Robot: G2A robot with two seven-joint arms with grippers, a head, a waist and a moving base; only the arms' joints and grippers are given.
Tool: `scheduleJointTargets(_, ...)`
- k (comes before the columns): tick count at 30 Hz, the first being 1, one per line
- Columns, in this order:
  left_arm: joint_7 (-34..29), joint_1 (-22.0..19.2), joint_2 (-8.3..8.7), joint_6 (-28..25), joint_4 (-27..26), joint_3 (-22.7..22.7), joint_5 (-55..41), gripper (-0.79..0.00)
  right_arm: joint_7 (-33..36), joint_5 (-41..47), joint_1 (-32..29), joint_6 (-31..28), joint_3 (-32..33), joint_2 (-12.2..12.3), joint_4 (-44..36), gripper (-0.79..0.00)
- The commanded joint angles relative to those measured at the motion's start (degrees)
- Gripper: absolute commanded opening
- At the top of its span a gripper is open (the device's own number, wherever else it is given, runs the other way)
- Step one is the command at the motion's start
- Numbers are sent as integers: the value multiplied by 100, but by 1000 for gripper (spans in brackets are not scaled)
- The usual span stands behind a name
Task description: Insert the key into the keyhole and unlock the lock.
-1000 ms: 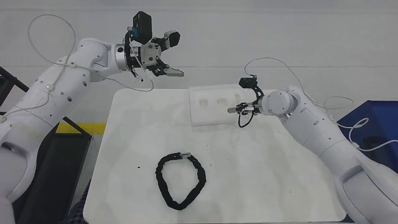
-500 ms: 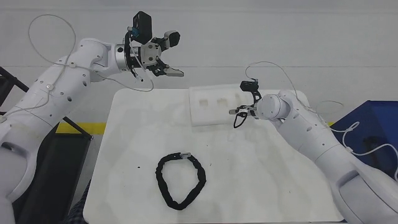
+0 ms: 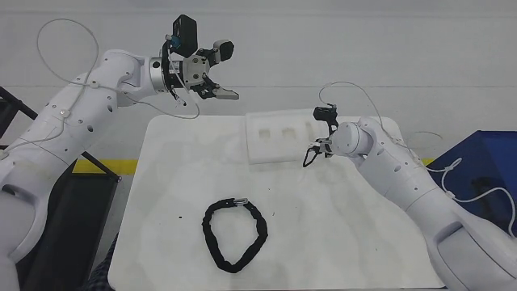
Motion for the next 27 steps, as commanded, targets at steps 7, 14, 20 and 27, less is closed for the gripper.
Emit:
scheduleJointTargets(7,0,0,0,0,0,0,0,0,-96,-97,-1,-93,72,-74,217,-453)
scheduleJointTargets(14,0,0,0,0,0,0,0,0,-140,-119,21,-179,118,-165,376,-511)
scheduleJointTargets(20,0,0,0,0,0,0,0,0,-129,-144,61,-228,131,-257,535,-585)
scheduleJointTargets(27,0,0,0,0,0,0,0,0,-115,-86,108,-307,161,-373,826,-634)
